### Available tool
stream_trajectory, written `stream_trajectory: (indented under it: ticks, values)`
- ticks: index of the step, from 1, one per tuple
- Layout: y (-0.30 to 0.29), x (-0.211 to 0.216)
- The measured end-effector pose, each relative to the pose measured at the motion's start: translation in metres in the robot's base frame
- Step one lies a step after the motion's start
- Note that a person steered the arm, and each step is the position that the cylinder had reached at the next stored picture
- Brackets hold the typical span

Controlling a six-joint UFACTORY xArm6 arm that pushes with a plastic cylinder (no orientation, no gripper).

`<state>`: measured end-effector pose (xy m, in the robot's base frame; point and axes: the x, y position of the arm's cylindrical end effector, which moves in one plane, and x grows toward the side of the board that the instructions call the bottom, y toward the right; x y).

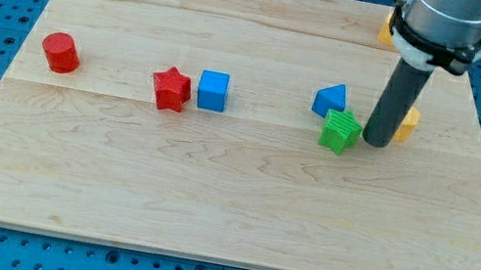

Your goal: Move the green star to the bottom left

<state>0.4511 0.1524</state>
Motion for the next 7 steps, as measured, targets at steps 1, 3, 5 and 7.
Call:
stream_trajectory:
  ticks: [1,3,5,7]
  values:
    - [0.006,0.035]
    - [0.002,0.056]
    - [0.000,0.051]
    - [0.008,0.005]
